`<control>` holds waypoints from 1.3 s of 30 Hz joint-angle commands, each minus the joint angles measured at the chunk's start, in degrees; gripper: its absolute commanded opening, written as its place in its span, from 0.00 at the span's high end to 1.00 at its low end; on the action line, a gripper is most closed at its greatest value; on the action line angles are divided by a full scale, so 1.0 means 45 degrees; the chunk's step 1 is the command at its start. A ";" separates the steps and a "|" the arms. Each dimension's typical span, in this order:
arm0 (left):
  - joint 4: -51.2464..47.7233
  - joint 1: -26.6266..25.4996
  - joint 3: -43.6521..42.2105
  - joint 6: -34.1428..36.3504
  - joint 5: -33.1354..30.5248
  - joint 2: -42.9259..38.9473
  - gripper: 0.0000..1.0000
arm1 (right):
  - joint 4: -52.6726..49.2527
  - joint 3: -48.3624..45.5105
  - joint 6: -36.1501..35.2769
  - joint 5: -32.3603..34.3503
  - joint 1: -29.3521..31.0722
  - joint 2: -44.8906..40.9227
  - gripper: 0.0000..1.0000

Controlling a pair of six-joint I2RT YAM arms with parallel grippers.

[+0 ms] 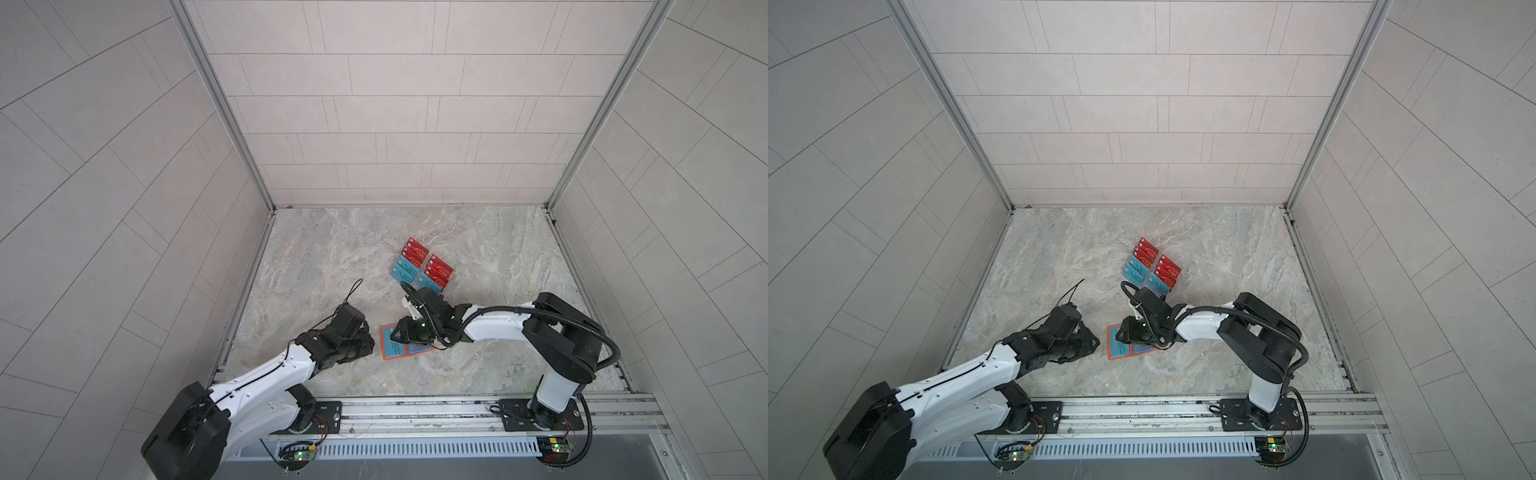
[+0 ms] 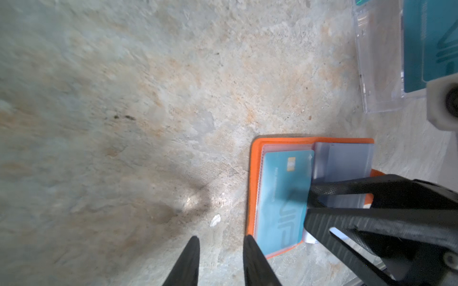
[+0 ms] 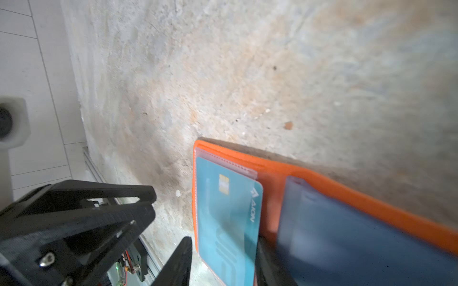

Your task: Put the credit cards into the card holder

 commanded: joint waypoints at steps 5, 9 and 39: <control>-0.0293 0.0050 0.0666 0.0141 0.0180 0.0281 0.65 | 0.1585 -0.0608 0.1783 0.0058 0.0097 0.0543 0.56; -0.0565 0.0050 0.1057 0.0424 0.0241 0.0475 0.65 | 0.0952 -0.0576 0.1525 0.0611 0.0086 -0.0282 0.55; 0.3294 -0.0828 0.3392 0.0879 0.3366 0.4515 0.67 | -0.4168 -0.0567 -0.2664 0.1883 -0.0959 -0.1759 0.82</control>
